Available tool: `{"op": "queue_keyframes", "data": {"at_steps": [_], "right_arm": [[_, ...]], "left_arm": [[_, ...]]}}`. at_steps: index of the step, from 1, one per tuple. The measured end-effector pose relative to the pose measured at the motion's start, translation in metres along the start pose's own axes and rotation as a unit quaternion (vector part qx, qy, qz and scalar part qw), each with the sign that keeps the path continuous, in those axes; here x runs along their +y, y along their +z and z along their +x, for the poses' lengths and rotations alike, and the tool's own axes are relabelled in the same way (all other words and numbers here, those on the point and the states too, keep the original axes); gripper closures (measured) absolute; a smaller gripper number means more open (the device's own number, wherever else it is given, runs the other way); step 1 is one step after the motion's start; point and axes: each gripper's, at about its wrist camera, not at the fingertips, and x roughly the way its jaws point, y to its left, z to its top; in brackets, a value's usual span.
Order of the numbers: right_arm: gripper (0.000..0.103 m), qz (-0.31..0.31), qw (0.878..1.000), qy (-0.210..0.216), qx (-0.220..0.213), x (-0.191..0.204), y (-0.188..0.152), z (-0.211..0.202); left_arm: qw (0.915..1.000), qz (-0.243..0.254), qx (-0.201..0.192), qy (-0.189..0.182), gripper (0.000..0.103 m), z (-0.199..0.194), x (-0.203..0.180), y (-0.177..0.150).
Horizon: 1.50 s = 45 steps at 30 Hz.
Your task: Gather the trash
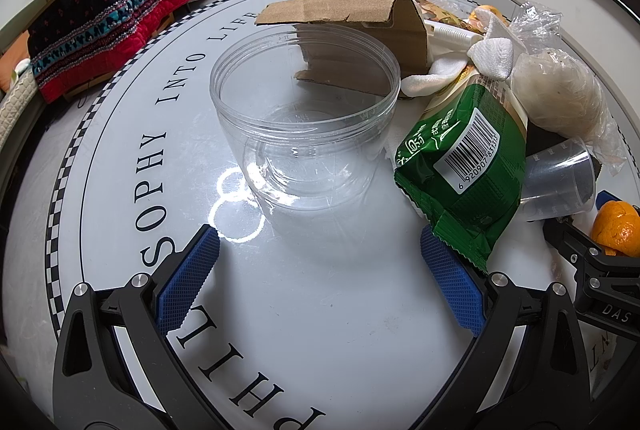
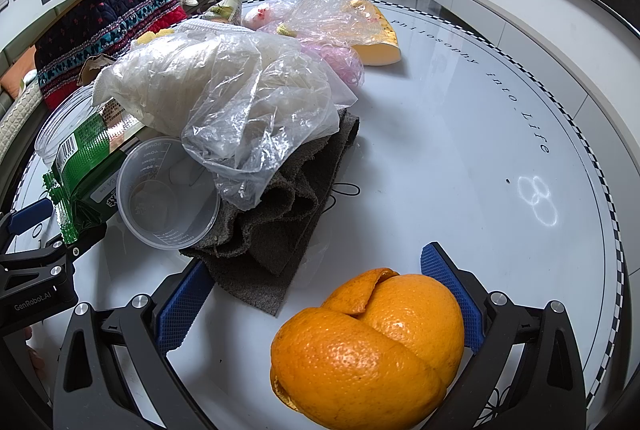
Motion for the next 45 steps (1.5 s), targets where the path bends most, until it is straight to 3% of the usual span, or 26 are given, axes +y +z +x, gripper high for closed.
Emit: {"op": "queue_keyframes", "data": {"at_steps": [24, 29, 35, 39, 45], "right_arm": [[0.002, 0.000, 1.000, -0.001, 0.000, -0.001, 0.000, -0.001], [0.003, -0.008, 1.000, 0.014, 0.012, -0.002, 0.002, -0.005], [0.003, -0.043, 0.999, 0.033, -0.006, 0.005, -0.007, -0.040], [0.003, -0.062, 0.996, 0.061, -0.012, 0.009, -0.004, -0.073], [0.014, -0.100, 0.993, 0.056, -0.031, 0.022, 0.024, -0.103]], "left_arm": [[1.0000, 0.000, 0.000, 0.000, 0.006, 0.000, 0.000, 0.000], [0.9992, -0.015, 0.002, -0.036, 0.006, -0.010, 0.012, -0.005], [0.9977, -0.025, -0.023, -0.058, 0.006, -0.046, 0.034, -0.015], [0.9976, -0.026, -0.042, -0.049, 0.006, -0.062, 0.048, -0.005], [0.9974, -0.025, -0.042, -0.053, 0.006, -0.065, 0.061, 0.017]]}}
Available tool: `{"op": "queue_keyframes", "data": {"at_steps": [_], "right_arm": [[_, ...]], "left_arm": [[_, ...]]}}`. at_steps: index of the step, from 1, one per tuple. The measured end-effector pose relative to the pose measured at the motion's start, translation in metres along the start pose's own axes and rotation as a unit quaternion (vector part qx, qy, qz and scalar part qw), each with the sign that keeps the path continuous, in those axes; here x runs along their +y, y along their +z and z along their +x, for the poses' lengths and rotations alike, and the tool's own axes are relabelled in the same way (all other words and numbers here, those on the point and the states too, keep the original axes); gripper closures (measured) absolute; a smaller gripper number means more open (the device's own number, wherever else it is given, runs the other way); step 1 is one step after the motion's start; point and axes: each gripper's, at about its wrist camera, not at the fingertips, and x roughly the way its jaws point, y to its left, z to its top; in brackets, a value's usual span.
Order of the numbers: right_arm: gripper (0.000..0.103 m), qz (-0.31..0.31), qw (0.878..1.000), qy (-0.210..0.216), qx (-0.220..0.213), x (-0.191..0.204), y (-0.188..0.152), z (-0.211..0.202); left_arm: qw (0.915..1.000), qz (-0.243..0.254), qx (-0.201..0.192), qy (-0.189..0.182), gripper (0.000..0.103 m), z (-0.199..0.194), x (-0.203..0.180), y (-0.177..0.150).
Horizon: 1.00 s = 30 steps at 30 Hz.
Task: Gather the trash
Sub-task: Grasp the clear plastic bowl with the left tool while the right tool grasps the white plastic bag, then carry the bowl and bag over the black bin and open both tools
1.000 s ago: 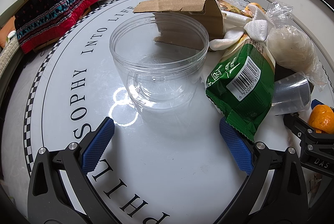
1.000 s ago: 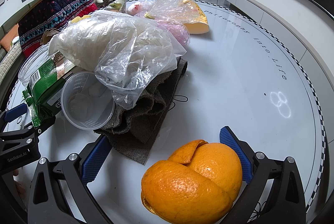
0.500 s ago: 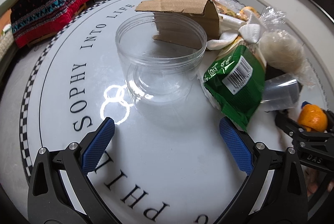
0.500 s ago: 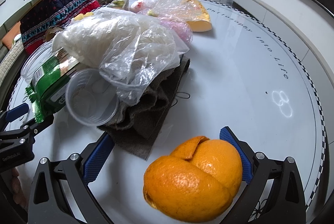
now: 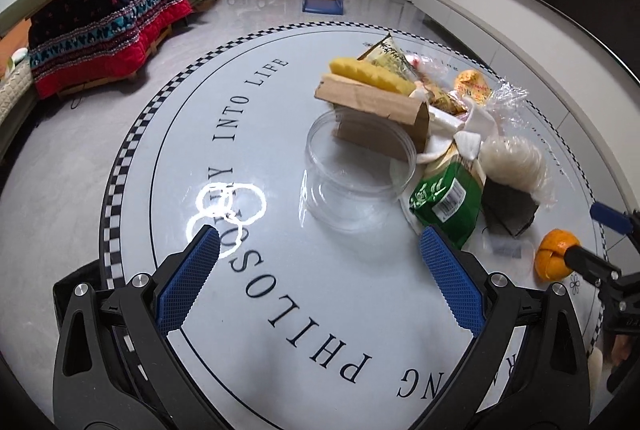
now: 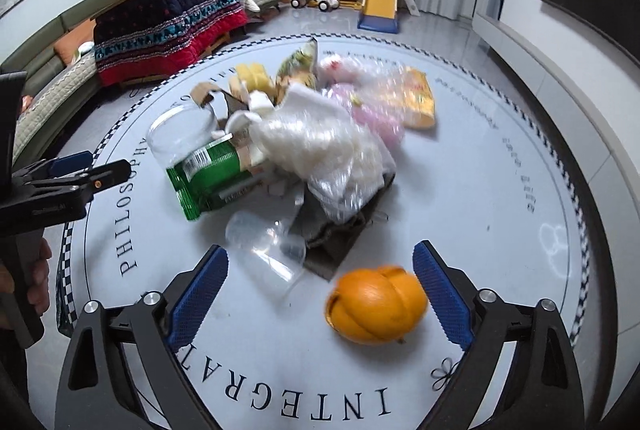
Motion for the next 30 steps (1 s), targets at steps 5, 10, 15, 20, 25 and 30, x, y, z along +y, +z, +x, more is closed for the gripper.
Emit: {"op": "queue_keyframes", "data": {"at_steps": [5, 10, 15, 20, 25, 30], "right_arm": [[0.033, -0.034, 0.999, -0.024, 0.023, -0.002, 0.029, 0.024], [0.034, -0.107, 0.992, -0.052, 0.035, 0.008, 0.049, 0.049], [0.034, -0.152, 0.986, -0.057, 0.043, 0.015, 0.058, 0.065], [0.054, -0.159, 0.985, -0.037, 0.056, 0.016, 0.058, 0.074], [0.059, -0.138, 0.989, -0.017, 0.054, 0.009, 0.060, 0.069], [0.060, -0.106, 0.994, 0.003, 0.041, 0.002, 0.064, 0.051]], "left_arm": [[0.9998, 0.018, 0.004, 0.000, 0.006, 0.010, -0.012, 0.013], [0.9995, 0.014, 0.026, -0.003, 0.006, 0.038, -0.014, 0.029], [0.9982, 0.024, 0.052, -0.017, 0.006, 0.064, -0.023, 0.038], [0.9970, 0.023, 0.068, -0.029, 0.006, 0.084, -0.030, 0.044], [0.9971, 0.027, 0.069, -0.014, 0.019, 0.089, -0.029, 0.043], [0.9979, 0.012, 0.059, -0.022, 0.019, 0.075, -0.020, 0.039]]}}
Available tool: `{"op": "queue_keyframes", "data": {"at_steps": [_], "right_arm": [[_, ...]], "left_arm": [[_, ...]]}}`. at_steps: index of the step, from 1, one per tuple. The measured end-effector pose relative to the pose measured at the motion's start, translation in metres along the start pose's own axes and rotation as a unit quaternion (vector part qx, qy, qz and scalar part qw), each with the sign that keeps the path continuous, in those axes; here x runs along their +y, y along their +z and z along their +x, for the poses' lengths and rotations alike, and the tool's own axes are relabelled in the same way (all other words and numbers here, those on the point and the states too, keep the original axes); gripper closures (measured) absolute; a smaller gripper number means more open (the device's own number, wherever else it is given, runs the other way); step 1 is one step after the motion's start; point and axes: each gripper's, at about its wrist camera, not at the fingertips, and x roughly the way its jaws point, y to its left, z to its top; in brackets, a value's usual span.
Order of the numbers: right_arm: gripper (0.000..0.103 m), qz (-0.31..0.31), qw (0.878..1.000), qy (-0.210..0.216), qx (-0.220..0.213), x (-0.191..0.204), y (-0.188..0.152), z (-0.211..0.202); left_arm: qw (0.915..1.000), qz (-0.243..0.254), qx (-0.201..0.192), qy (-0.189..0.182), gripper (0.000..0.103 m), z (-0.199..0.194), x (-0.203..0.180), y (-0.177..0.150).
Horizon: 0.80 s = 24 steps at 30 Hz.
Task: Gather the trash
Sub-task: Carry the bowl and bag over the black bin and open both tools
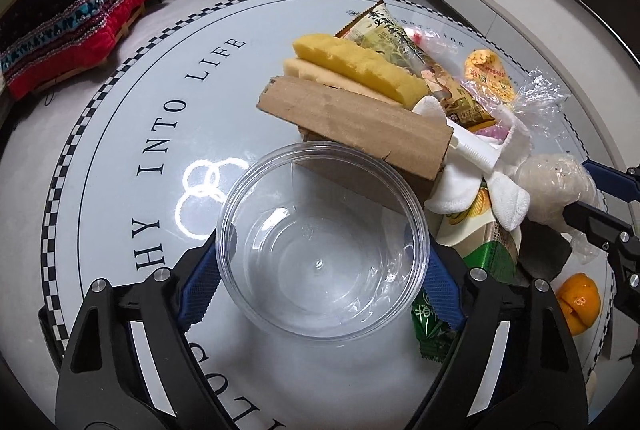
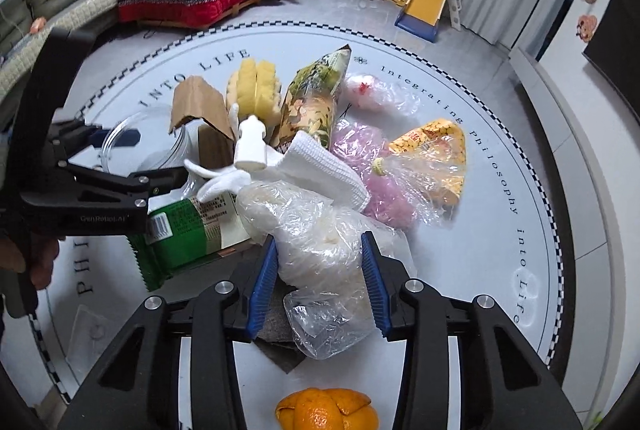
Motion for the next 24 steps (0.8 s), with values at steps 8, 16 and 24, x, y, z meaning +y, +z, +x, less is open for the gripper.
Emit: {"op": "queue_keyframes", "data": {"at_steps": [8, 16, 24], "right_arm": [[0.060, 0.006, 1.000, 0.009, -0.025, 0.010, 0.001, -0.043], [0.060, -0.013, 0.998, 0.034, -0.043, 0.052, 0.000, -0.078], [0.060, -0.037, 0.993, 0.104, -0.044, 0.135, -0.004, -0.085]], "left_arm": [[0.9994, 0.002, -0.033, 0.001, 0.019, -0.048, 0.007, -0.008], [0.9979, -0.018, -0.061, 0.015, 0.019, -0.106, 0.036, -0.038], [0.9939, -0.059, -0.075, 0.056, 0.019, -0.154, 0.097, -0.097]]}}
